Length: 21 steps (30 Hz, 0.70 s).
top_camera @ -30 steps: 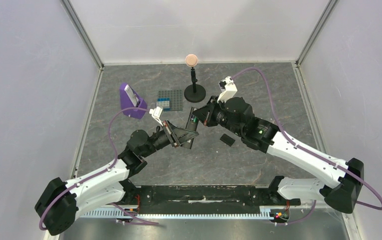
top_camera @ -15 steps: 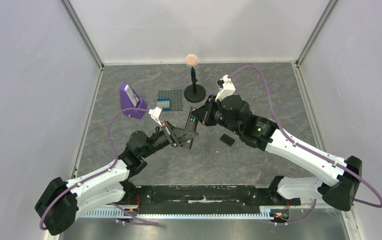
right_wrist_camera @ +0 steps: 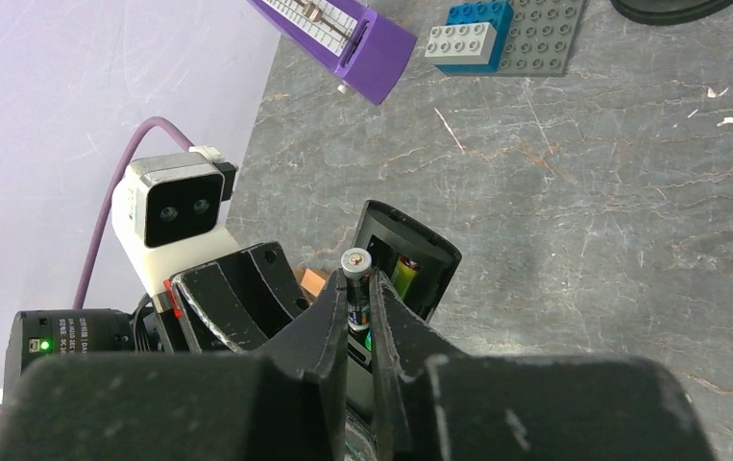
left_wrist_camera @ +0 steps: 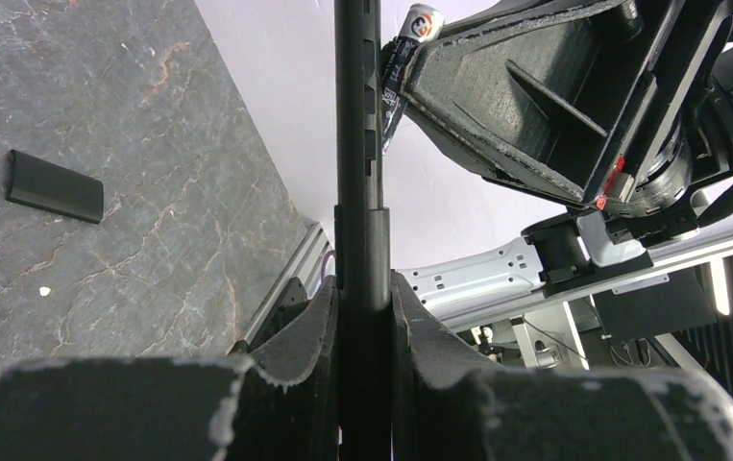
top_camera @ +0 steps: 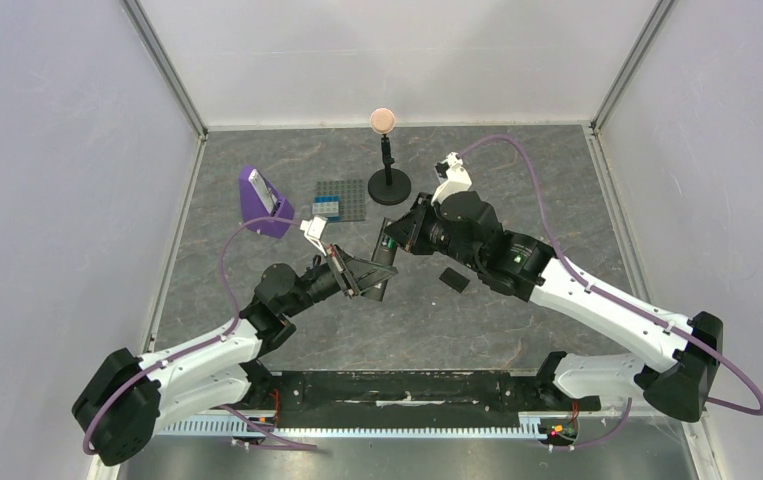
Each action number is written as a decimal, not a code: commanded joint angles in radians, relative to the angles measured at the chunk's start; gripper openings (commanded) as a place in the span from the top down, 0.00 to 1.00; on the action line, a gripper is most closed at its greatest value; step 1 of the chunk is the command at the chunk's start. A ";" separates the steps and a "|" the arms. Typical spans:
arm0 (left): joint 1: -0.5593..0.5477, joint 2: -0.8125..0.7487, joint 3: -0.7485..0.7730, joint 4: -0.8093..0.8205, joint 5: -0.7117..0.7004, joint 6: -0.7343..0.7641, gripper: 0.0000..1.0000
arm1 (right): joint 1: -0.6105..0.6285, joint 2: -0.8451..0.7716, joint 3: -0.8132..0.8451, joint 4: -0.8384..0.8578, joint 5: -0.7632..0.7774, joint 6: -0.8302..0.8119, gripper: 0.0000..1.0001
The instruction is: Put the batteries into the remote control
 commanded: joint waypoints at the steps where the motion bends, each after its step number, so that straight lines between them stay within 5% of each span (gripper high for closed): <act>1: -0.003 -0.012 0.009 0.168 0.001 -0.001 0.98 | 0.009 0.014 0.037 -0.082 0.045 -0.006 0.87; 17: -0.003 -0.012 -0.002 0.167 -0.009 -0.006 0.98 | 0.009 0.005 0.068 -0.100 0.084 -0.003 0.75; 21: -0.003 -0.011 -0.004 0.165 -0.010 -0.007 0.98 | 0.009 -0.004 0.074 -0.101 0.078 0.005 0.63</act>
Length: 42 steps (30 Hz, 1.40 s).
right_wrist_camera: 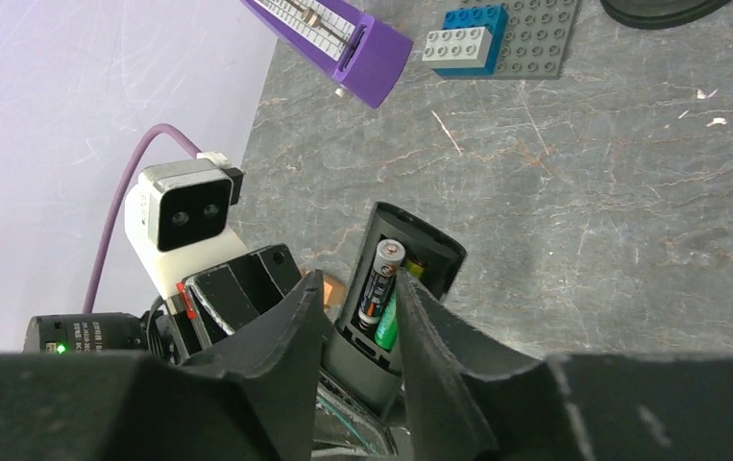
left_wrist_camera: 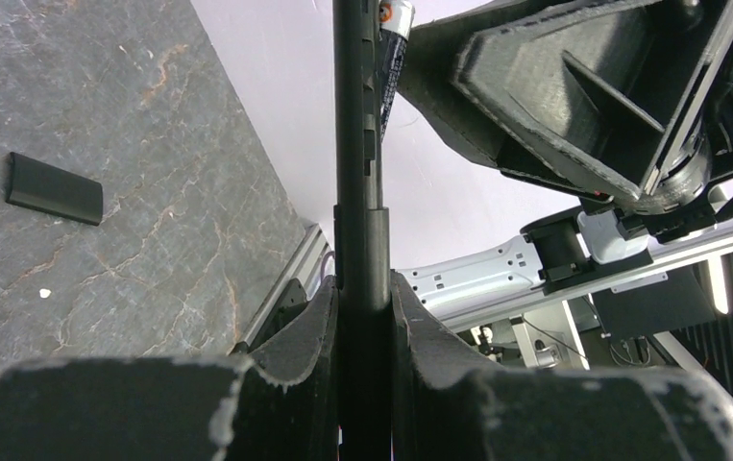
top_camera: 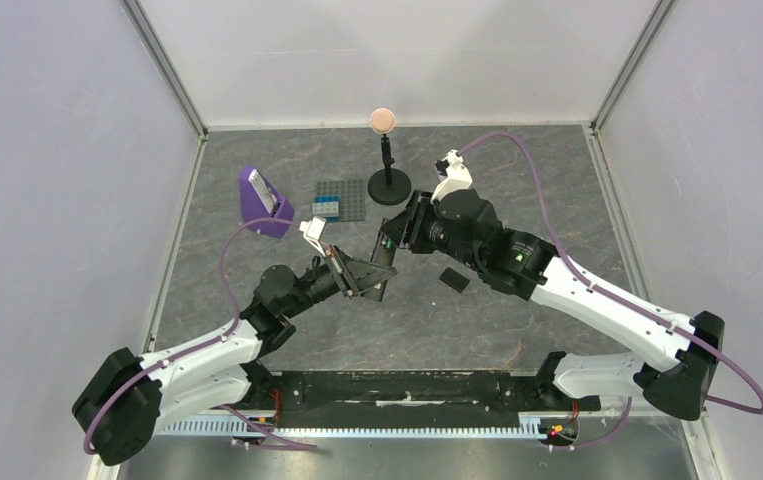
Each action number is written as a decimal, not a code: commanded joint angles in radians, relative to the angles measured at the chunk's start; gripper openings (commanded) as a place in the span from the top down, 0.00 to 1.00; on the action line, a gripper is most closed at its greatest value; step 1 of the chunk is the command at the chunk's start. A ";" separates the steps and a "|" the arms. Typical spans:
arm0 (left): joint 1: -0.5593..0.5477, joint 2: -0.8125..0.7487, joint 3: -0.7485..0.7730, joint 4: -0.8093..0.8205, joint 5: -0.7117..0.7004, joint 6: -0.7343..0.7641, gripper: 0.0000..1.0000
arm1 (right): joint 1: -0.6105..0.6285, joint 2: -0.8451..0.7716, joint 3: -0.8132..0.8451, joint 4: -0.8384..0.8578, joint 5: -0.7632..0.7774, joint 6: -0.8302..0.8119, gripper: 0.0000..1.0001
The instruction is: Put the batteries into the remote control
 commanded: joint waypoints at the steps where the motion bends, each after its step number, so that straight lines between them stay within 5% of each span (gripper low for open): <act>1: -0.002 -0.014 0.009 0.130 -0.014 -0.005 0.98 | -0.003 -0.015 0.033 -0.055 0.041 -0.003 0.60; 12: -0.003 -0.021 0.001 0.114 -0.023 -0.004 0.98 | -0.003 -0.033 0.026 -0.041 0.050 -0.013 0.55; 18: -0.003 -0.027 -0.003 0.108 -0.021 -0.005 0.98 | -0.003 -0.026 0.029 -0.014 0.031 -0.017 0.62; 29: -0.003 -0.036 -0.012 0.108 -0.006 -0.027 0.98 | -0.006 -0.056 -0.015 0.011 0.038 0.006 0.49; 36: -0.003 -0.038 -0.023 0.101 0.019 -0.053 0.98 | -0.010 -0.113 -0.055 0.050 0.034 0.009 0.23; 42: -0.002 -0.047 -0.021 0.055 0.078 -0.072 0.98 | -0.071 -0.172 -0.081 0.051 -0.086 -0.065 0.21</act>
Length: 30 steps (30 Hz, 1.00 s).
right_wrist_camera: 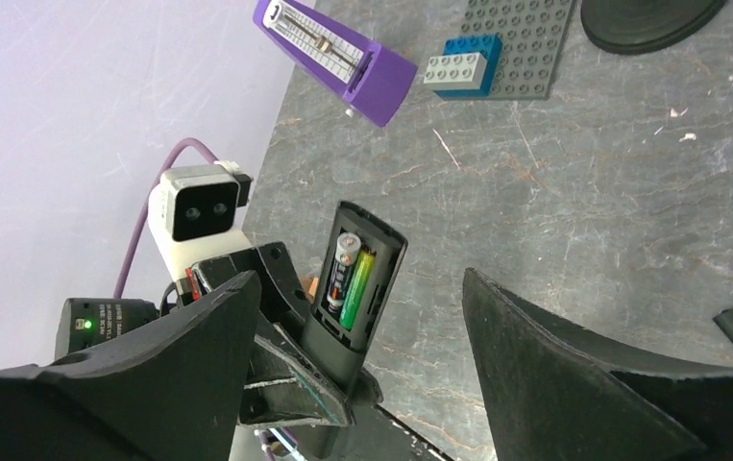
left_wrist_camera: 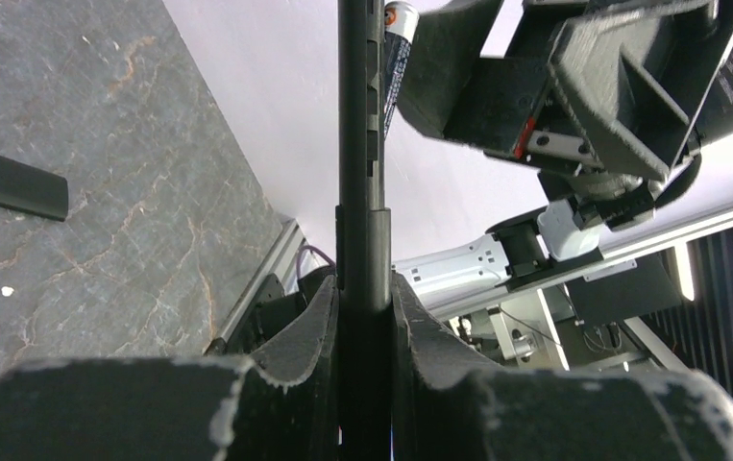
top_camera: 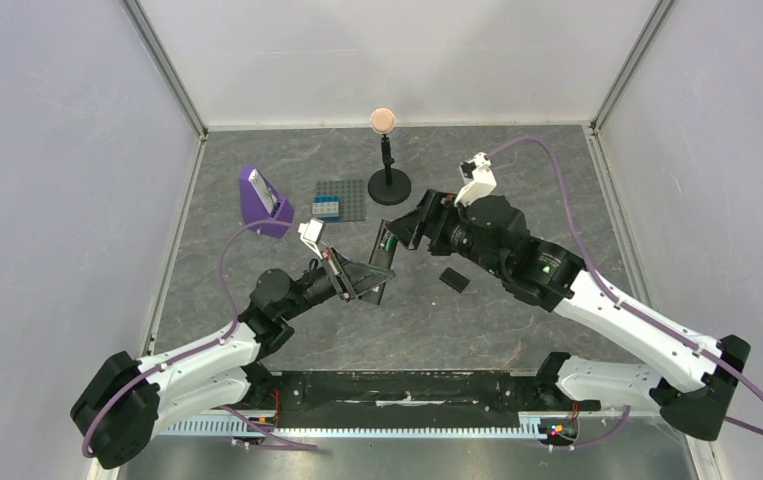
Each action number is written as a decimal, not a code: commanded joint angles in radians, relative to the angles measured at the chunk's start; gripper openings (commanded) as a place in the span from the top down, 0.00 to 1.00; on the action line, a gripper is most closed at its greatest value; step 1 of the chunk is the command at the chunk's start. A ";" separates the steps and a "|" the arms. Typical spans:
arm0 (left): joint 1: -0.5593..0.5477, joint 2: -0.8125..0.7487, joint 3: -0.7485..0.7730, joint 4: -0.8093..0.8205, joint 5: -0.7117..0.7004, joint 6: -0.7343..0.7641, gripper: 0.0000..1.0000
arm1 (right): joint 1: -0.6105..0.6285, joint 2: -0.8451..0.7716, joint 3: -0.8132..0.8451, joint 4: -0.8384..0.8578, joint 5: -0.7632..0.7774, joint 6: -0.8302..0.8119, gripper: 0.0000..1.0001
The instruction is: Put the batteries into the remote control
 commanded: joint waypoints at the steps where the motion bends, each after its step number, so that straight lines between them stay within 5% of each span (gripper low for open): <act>1: -0.003 -0.025 0.009 0.000 0.085 -0.034 0.98 | -0.076 -0.059 -0.018 0.042 -0.149 -0.093 0.21; 5: -0.003 -0.024 0.033 -0.061 0.213 -0.036 0.98 | -0.215 -0.071 -0.019 -0.014 -0.472 -0.253 0.21; 10: -0.003 0.008 0.063 -0.085 0.392 -0.062 0.98 | -0.244 -0.079 -0.029 -0.072 -0.663 -0.353 0.21; 20: -0.003 0.086 0.079 0.121 0.638 -0.207 0.98 | -0.245 -0.171 -0.197 -0.010 -0.824 -0.322 0.21; 30: -0.003 0.052 0.133 -0.030 0.734 -0.110 0.98 | -0.246 -0.270 -0.367 0.212 -0.873 -0.111 0.19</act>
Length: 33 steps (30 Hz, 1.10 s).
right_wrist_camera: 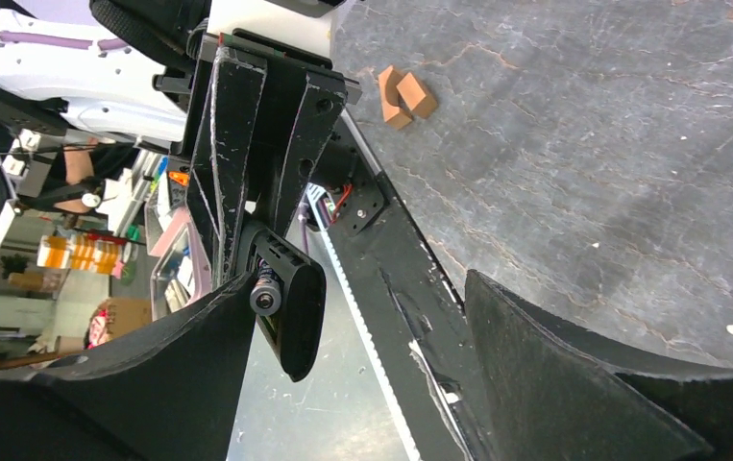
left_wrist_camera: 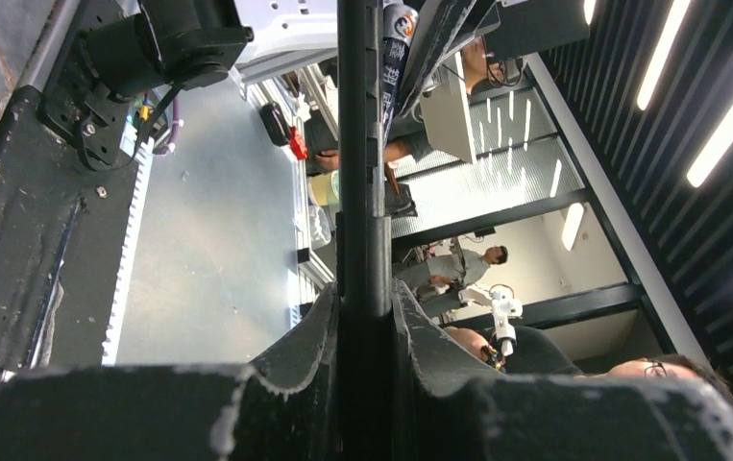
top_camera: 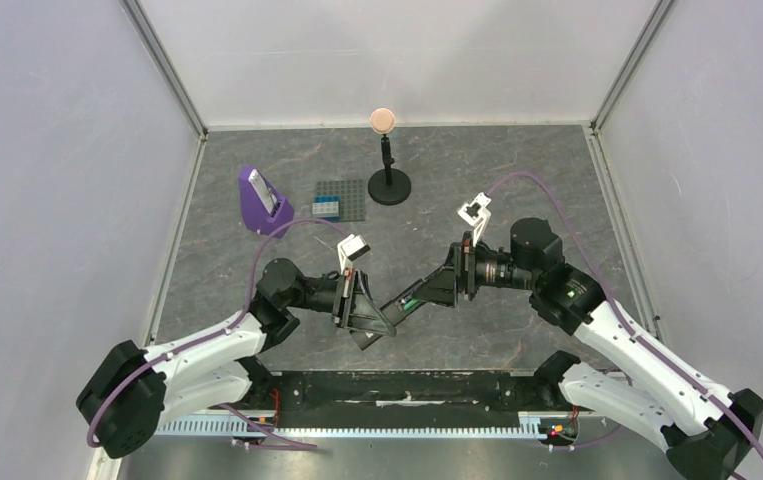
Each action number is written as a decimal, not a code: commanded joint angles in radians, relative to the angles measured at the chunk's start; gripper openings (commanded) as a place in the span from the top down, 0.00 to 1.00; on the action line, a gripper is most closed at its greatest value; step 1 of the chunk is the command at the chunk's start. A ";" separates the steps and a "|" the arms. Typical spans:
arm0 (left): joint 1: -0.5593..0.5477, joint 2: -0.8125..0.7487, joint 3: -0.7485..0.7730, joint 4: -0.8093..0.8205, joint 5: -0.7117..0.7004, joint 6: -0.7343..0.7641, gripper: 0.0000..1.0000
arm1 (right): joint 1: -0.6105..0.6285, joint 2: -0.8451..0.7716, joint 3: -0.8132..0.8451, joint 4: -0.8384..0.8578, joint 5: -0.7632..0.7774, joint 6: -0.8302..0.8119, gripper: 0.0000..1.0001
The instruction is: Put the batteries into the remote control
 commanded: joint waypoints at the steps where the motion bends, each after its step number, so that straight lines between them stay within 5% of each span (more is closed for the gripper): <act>1: -0.003 -0.028 0.062 -0.048 0.072 0.062 0.98 | -0.001 -0.034 -0.054 0.158 -0.032 0.119 0.20; 8: -0.003 -0.018 0.060 -0.058 0.103 0.067 0.98 | -0.002 -0.041 -0.068 0.195 0.008 0.182 0.22; 15: -0.003 -0.035 0.078 -0.169 0.113 0.146 0.98 | -0.005 -0.024 -0.062 0.176 0.024 0.199 0.36; 22: -0.003 -0.025 0.076 -0.197 0.123 0.177 0.98 | -0.007 -0.039 -0.051 0.172 0.021 0.204 0.23; 33: -0.003 -0.026 0.073 -0.202 0.143 0.191 0.98 | -0.023 -0.090 -0.112 0.130 -0.082 0.161 0.33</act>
